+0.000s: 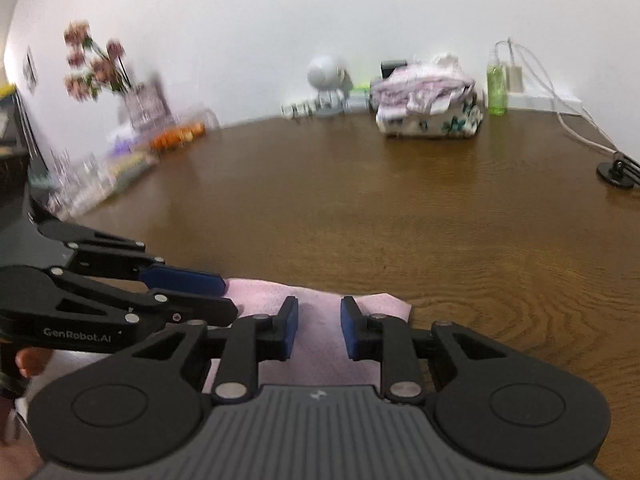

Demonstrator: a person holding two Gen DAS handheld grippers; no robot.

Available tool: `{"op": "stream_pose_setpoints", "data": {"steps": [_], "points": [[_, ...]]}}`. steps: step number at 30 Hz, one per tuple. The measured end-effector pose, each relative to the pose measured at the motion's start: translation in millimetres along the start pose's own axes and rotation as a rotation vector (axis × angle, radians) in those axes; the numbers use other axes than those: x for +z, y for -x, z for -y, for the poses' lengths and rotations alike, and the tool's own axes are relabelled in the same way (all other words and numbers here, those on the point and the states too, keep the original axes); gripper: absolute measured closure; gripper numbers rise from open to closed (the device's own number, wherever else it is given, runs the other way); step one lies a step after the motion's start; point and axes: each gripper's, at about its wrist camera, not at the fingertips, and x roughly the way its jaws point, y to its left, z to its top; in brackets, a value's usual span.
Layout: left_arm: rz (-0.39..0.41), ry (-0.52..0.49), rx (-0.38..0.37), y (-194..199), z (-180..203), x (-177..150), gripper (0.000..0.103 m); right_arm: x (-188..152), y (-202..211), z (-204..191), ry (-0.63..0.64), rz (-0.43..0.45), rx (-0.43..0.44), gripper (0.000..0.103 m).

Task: Fold clothes

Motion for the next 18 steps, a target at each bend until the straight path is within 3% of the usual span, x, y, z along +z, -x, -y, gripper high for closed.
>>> {"op": "stream_pose_setpoints", "data": {"steps": [4, 10, 14, 17, 18], "points": [[-0.009, -0.069, -0.032, 14, 18, -7, 0.08, -2, 38, -6, 0.053, 0.039, 0.031, 0.07], [-0.092, -0.089, 0.002, -1, 32, -28, 0.079, -20, 28, -14, 0.124, -0.101, 0.016, 0.069], [-0.082, -0.077, 0.013, -1, 33, -33, 0.078, -31, 21, -21, 0.173, -0.115, -0.023, 0.065], [-0.065, -0.048, 0.021, 6, 29, -30, 0.064, -29, 24, -21, 0.168, -0.122, -0.021, 0.06], [-0.047, -0.02, 0.025, 12, 24, -28, 0.05, -26, 26, -18, 0.154, -0.118, -0.017, 0.052]]}}
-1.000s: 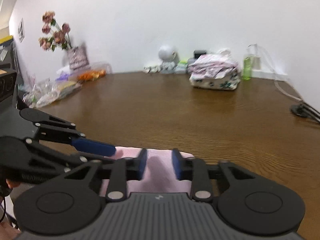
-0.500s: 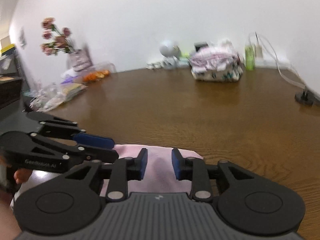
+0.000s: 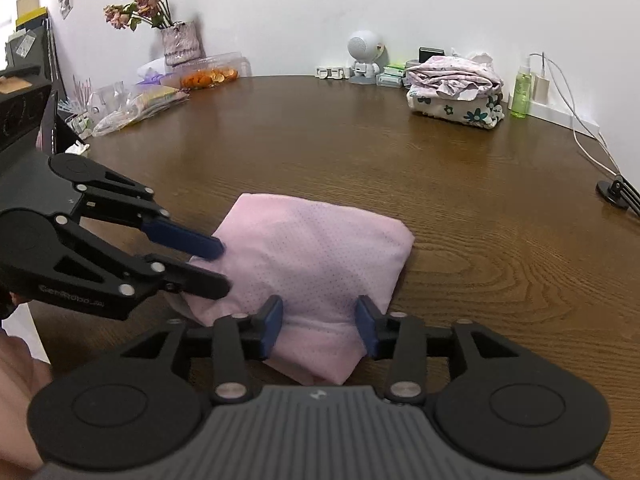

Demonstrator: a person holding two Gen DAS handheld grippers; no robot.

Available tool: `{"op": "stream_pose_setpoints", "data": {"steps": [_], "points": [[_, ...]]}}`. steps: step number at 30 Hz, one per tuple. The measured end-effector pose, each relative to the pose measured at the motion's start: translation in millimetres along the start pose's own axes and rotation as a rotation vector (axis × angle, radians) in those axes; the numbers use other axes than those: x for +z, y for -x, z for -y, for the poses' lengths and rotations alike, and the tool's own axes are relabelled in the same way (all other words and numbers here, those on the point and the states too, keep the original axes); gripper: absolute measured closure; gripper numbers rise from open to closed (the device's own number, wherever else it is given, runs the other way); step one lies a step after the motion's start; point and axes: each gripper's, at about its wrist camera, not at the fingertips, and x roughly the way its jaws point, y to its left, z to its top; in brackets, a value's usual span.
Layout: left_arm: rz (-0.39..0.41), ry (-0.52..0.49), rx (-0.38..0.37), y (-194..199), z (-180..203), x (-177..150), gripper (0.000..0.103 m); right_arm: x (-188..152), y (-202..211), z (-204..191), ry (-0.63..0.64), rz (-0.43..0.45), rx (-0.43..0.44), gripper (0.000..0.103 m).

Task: Fold clothes

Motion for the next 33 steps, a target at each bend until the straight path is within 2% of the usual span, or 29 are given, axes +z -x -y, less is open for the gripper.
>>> {"op": "stream_pose_setpoints", "data": {"steps": [1, 2, 3, 5, 7, 10, 13, 17, 19, 22, 28, 33], "points": [[0.019, 0.039, 0.005, 6, -6, 1, 0.035, 3, 4, 4, -0.024, 0.01, 0.01, 0.041], [0.034, 0.082, 0.008, 12, -13, 1, 0.028, 6, 8, 9, -0.052, 0.018, 0.021, 0.033], [0.046, 0.132, 0.008, 18, -20, 0, 0.02, 9, 12, 14, -0.08, 0.027, 0.033, 0.021], [0.042, 0.245, -0.009, 25, -36, -2, 0.018, 15, 20, 23, -0.136, 0.044, 0.056, 0.014], [0.02, 0.322, -0.029, 25, -47, -5, 0.018, 19, 23, 29, -0.177, 0.05, 0.058, 0.002], [0.003, 0.382, -0.035, 24, -58, -8, 0.02, 19, 20, 27, -0.176, 0.042, 0.057, 0.001], [0.006, 0.423, -0.035, 25, -67, -10, 0.02, 21, 15, 11, -0.087, 0.037, 0.084, 0.001], [0.026, 0.468, -0.029, 33, -75, -13, 0.018, 26, 8, -21, 0.094, 0.014, 0.103, 0.001], [0.041, 0.492, -0.019, 37, -77, -16, 0.012, 28, 5, -35, 0.165, 0.012, 0.102, 0.0], [0.063, 0.53, 0.013, 45, -78, -20, 0.002, 29, -2, -54, 0.25, 0.0, 0.088, 0.0], [0.074, 0.554, 0.064, 56, -76, -30, 0.0, 24, -18, -96, 0.403, -0.025, 0.048, 0.001], [0.085, 0.554, 0.074, 63, -76, -40, 0.0, 24, -21, -111, 0.419, -0.011, -0.006, 0.001]]}}
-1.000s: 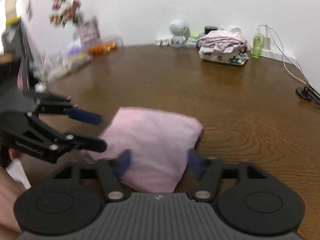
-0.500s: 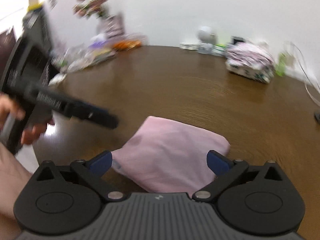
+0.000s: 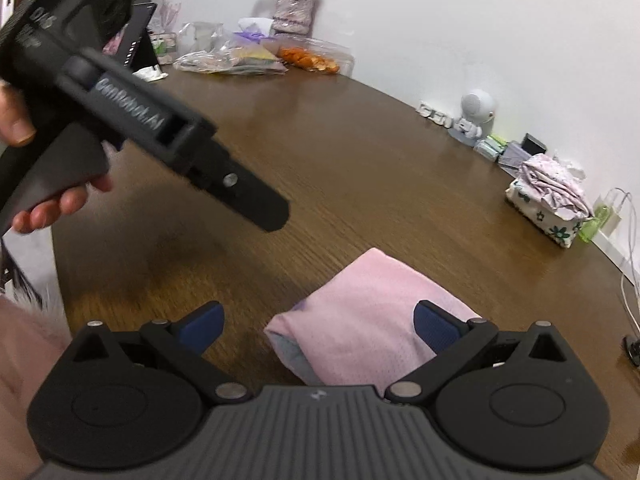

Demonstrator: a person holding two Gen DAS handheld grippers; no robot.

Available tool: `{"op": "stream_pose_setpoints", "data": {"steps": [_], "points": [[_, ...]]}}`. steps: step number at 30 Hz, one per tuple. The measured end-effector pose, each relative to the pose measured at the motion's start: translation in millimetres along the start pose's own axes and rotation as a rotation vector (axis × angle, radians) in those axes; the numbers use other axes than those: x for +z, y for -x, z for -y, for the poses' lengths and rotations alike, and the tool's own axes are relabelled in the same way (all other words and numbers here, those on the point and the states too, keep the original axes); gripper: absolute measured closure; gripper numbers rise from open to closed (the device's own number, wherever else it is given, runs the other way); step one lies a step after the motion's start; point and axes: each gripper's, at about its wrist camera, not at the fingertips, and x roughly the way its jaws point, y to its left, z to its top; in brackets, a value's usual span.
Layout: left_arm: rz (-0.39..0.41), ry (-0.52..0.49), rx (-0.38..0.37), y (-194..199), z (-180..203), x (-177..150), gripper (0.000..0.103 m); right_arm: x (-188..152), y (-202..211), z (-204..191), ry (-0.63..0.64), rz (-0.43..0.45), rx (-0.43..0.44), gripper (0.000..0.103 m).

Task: Fold clothes

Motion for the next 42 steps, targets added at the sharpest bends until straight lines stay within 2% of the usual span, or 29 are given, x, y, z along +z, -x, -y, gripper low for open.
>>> {"op": "stream_pose_setpoints", "data": {"steps": [5, 8, 9, 10, 12, 17, 20, 22, 24, 26, 28, 30, 33, 38, 40, 42], "points": [[0.007, -0.004, 0.021, 2, -5, 0, 0.0, 1, -4, -5, 0.009, -0.03, -0.058, 0.001], [0.01, 0.008, 0.02, 3, -8, 0, 0.0, 3, -7, -10, 0.042, -0.056, -0.047, 0.002], [0.01, 0.011, 0.021, 3, -9, 0, 0.0, 4, -9, -11, 0.046, -0.068, -0.043, 0.009], [0.01, 0.01, 0.02, 3, -10, -1, 0.0, 4, -12, -12, 0.05, -0.083, -0.042, 0.021], [0.008, 0.001, 0.011, 4, -10, -2, 0.0, 4, -17, -13, 0.058, -0.11, -0.04, 0.034], [-0.001, -0.022, -0.002, 3, -5, -5, 0.0, 1, -19, -21, 0.125, -0.132, -0.047, 0.041], [-0.009, -0.026, -0.006, 1, -3, -6, 0.0, 2, -19, -24, 0.154, -0.143, -0.042, 0.054], [-0.011, -0.022, -0.009, 0, -3, -7, 0.0, 4, -20, -24, 0.162, -0.153, -0.038, 0.067], [-0.014, -0.019, -0.011, 0, -2, -8, 0.0, 5, -21, -24, 0.167, -0.165, -0.034, 0.071], [-0.017, -0.018, -0.014, 0, -2, -8, 0.0, 5, -22, -26, 0.181, -0.177, -0.027, 0.083], [-0.024, -0.013, -0.024, -2, -1, -8, 0.0, 5, -23, -26, 0.195, -0.187, -0.029, 0.089], [-0.033, -0.007, -0.04, -4, -1, -8, 0.001, 6, -23, -21, 0.173, -0.189, -0.019, 0.092], [-0.056, 0.027, -0.088, -12, 2, -6, 0.003, 7, -18, -4, 0.052, -0.171, 0.02, 0.095], [-0.125, 0.132, -0.148, -37, 8, -1, 0.012, -1, 0, 31, -0.189, -0.066, 0.072, 0.095], [-0.16, 0.163, -0.162, -49, 11, 1, 0.019, -8, 4, 40, -0.255, -0.026, 0.087, 0.095], [-0.186, 0.194, -0.173, -61, 15, 2, 0.02, -15, 7, 48, -0.312, 0.01, 0.101, 0.095]]}}
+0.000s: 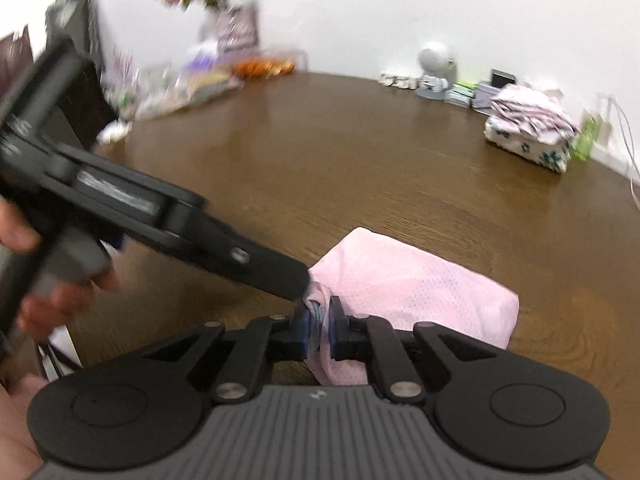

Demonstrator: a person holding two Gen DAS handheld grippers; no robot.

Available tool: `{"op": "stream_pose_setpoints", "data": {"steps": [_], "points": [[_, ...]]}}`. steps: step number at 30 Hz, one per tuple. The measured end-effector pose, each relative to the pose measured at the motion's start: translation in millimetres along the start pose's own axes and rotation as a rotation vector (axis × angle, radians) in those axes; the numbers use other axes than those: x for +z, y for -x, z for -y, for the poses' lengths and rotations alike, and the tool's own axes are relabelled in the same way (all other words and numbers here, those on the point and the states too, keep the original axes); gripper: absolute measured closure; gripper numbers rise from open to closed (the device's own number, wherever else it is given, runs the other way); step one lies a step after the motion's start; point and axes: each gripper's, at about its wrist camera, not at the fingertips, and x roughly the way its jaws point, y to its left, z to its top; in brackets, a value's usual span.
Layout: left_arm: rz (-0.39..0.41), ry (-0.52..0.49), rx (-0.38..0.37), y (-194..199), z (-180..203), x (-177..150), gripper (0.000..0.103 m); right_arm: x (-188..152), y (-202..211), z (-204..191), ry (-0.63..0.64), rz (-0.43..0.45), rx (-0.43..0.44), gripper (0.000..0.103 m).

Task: Fold clothes
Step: 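Grasp the pink bundle with the left gripper while the right gripper grasps it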

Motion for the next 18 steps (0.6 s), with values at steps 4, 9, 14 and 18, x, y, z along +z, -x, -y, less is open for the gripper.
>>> {"op": "stream_pose_setpoints", "data": {"steps": [4, 9, 14, 18], "points": [[-0.013, 0.064, -0.02, -16, 1, 8, 0.034, -6, 3, 15, -0.06, 0.042, 0.044, 0.095], [-0.034, 0.112, -0.035, -35, 5, 13, 0.056, -11, 8, 24, -0.088, 0.084, 0.087, 0.095], [-0.023, 0.124, -0.031, -42, 6, 14, 0.079, -17, 6, 34, -0.121, 0.1, 0.12, 0.094], [-0.017, 0.084, -0.029, -42, 8, 15, 0.084, -20, 15, 45, -0.154, 0.114, 0.148, 0.071]]}}
